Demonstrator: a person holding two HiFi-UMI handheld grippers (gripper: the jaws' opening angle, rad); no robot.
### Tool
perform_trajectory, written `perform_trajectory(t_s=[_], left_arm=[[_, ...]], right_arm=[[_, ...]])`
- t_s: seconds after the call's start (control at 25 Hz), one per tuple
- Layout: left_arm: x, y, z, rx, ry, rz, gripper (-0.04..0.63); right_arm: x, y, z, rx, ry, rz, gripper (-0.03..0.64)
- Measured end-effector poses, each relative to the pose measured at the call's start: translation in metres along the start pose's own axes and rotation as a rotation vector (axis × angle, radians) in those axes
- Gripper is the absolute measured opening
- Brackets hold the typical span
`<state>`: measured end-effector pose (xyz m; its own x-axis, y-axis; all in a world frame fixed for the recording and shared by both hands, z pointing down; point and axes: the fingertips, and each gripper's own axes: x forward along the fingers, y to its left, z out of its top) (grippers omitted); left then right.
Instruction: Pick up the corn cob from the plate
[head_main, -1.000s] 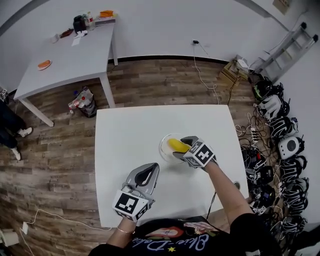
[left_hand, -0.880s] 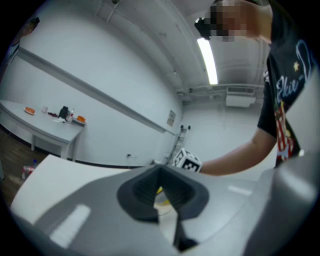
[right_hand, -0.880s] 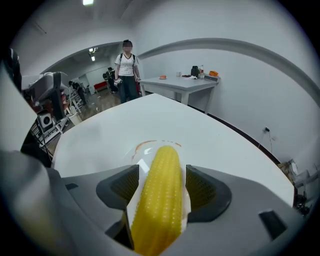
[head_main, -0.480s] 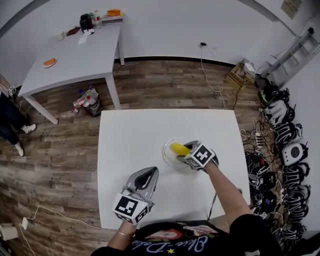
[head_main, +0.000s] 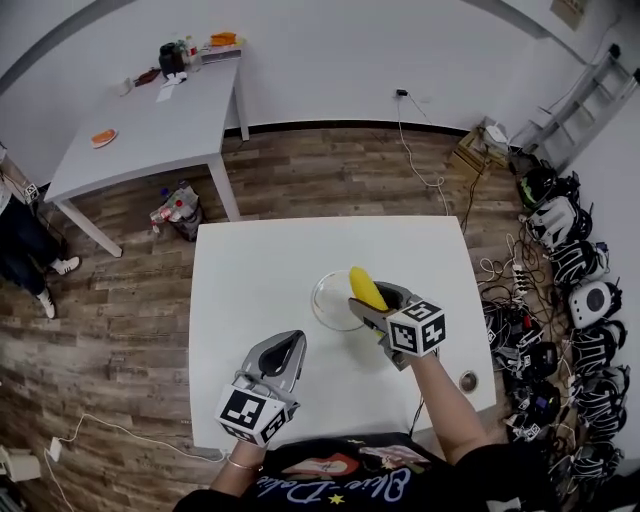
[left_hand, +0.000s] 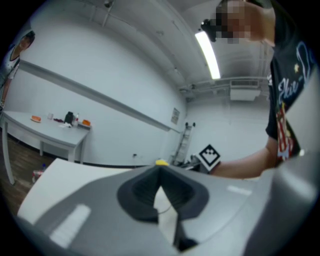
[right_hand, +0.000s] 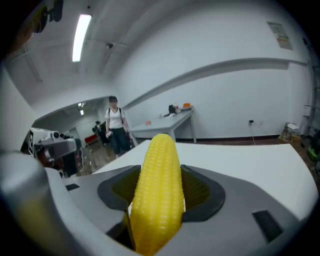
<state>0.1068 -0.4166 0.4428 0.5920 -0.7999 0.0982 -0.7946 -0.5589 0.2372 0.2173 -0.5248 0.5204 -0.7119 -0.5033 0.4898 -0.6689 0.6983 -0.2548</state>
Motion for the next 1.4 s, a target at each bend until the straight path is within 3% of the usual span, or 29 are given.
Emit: perform_trajectory(t_s=[0.24, 0.44, 1.4], left_arm=[[0.004, -0.030, 0.018, 0.067, -0.013, -0.007, -0.012], [0.007, -0.061, 0.029, 0.129, -0.026, -0.034, -0.012], [0.013, -0.059, 0.035, 0.158, -0.017, 0.012, -0.012]], right_arm=[[-0.077, 0.045, 0.057, -0.014, -0.338, 0.002, 0.258], [-0.130, 0.070, 0.074, -0.083, -0.483, 0.012, 0.258], [-0.132, 0.064, 0.072, -0.075, -0.435, 0.051, 0.258]])
